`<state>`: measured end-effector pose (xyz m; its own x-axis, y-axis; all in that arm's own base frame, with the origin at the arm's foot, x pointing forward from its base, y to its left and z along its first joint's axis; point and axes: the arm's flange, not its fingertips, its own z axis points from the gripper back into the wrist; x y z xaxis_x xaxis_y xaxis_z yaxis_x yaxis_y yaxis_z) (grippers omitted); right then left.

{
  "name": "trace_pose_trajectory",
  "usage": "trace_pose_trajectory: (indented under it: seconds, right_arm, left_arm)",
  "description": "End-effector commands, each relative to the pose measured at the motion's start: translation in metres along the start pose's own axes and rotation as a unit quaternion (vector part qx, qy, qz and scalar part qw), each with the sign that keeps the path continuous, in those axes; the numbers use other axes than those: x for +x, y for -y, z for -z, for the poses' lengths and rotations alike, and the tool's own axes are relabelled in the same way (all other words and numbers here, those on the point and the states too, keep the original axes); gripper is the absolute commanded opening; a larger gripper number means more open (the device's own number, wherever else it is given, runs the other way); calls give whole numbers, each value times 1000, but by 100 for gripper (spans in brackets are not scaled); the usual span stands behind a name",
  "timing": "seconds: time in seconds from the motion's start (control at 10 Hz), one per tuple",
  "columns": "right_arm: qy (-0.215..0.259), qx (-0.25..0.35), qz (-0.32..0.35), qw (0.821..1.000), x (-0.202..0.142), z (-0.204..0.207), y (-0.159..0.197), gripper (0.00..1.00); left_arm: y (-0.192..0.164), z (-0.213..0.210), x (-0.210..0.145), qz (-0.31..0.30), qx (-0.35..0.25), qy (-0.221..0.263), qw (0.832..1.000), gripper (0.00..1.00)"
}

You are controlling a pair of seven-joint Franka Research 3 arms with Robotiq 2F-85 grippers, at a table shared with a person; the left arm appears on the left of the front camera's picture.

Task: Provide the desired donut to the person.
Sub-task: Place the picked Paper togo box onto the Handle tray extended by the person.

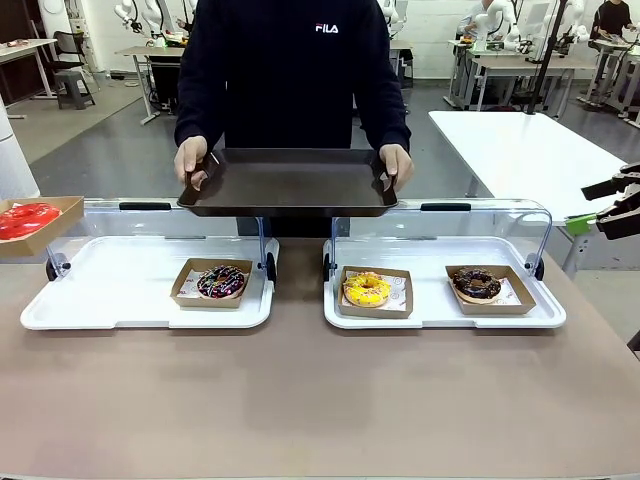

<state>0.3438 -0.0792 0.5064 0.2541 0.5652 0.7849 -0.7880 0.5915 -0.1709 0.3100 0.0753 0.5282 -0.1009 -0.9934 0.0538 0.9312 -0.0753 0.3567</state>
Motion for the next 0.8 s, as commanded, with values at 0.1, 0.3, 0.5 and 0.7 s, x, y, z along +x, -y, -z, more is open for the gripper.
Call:
trace_pose_trajectory:
  seconds: [0.1,0.3,0.5,0.7]
  right_arm:
    - [9,5,-1,1000,-2,2,1,100]
    - [9,5,-1,1000,-2,2,1,100]
    - [9,5,-1,1000,-2,2,1,100]
    - [9,5,-1,1000,-2,2,1,100]
  left_arm:
    - [-1,-1,-1,-2,3,-8,1000,0]
    - [-1,-1,-1,-2,3,-8,1000,0]
    - [0,0,0,0,0,0,1000,1]
    - [-50,-50,58,-13,3,-11,1000,1]
